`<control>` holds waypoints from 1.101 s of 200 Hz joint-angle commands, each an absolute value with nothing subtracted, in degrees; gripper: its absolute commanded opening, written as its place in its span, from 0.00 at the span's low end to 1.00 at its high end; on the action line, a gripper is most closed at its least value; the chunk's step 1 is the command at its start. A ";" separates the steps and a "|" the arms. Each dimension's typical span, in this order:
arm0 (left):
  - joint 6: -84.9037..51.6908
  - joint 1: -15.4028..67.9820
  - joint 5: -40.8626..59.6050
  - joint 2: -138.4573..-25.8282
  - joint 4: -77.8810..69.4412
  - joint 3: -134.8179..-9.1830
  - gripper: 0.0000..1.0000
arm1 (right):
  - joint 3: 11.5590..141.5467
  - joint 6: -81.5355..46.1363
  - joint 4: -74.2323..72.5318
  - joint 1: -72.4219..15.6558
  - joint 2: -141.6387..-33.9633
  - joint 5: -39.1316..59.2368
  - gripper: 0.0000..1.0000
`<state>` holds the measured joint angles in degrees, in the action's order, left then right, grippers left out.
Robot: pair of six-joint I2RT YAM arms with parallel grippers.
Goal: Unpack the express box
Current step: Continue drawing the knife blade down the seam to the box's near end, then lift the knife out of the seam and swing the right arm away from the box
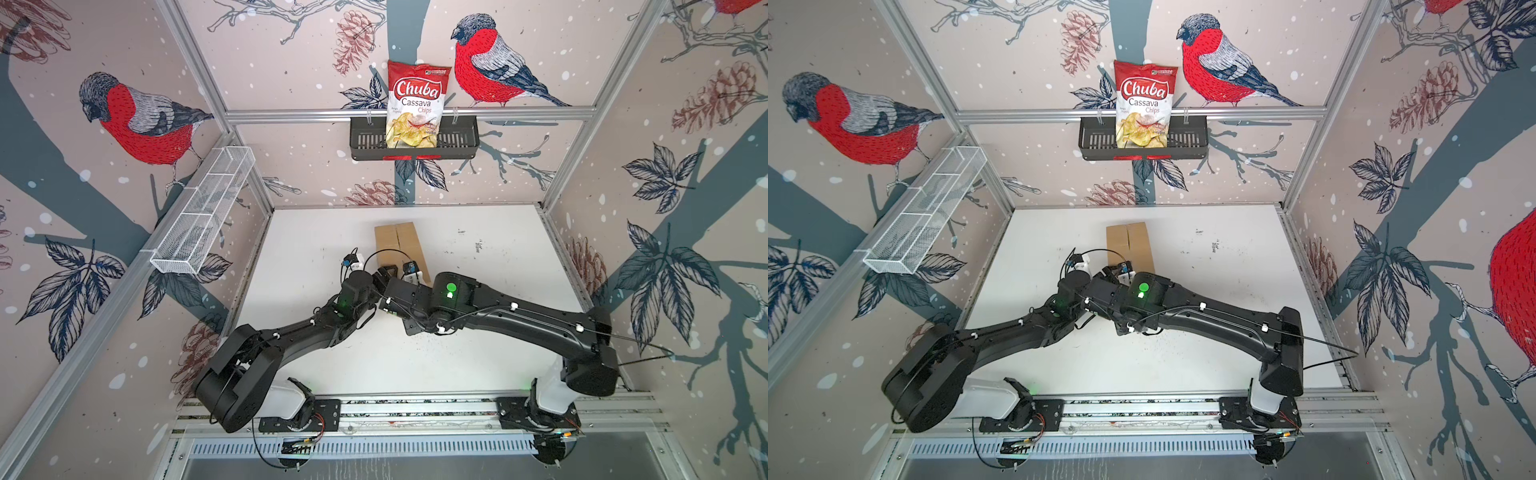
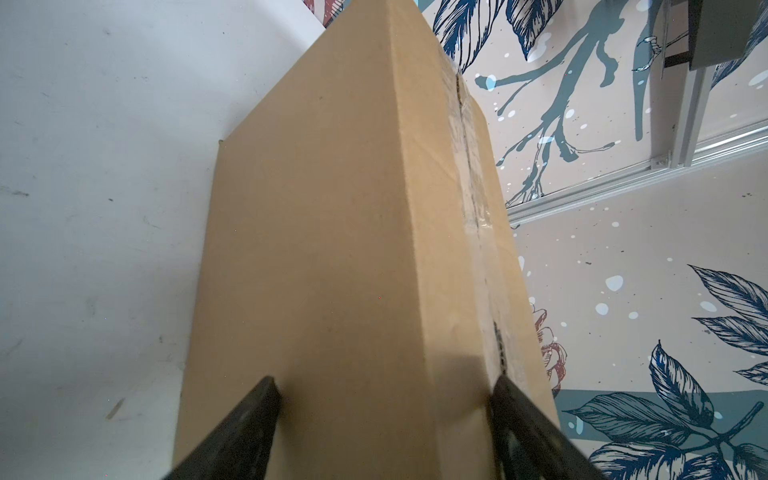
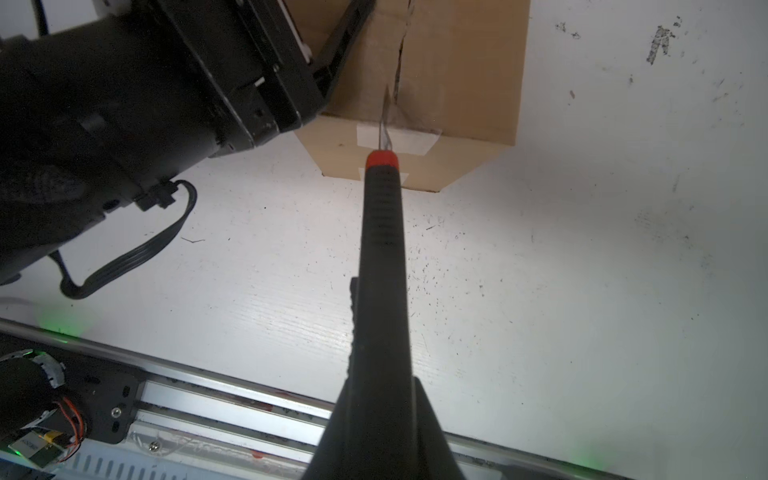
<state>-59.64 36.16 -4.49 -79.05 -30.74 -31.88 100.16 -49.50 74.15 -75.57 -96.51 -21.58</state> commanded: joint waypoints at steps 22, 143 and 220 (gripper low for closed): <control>-58.89 36.65 -4.79 -78.98 -26.42 -32.51 0.79 | 101.18 -51.50 75.44 -75.48 -92.59 -23.41 0.00; -54.56 36.82 -4.91 -73.15 -18.69 -36.12 0.84 | 93.50 -32.96 53.55 -57.03 -86.68 -19.94 0.00; -49.76 34.69 -3.43 -73.30 -16.82 -40.69 0.85 | 74.04 -28.30 32.90 -42.94 -77.24 -5.08 0.00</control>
<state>-52.38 35.42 -4.45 -73.21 -17.67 -39.77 80.99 -31.31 45.52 -47.18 -81.36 -13.39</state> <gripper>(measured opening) 0.851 0.112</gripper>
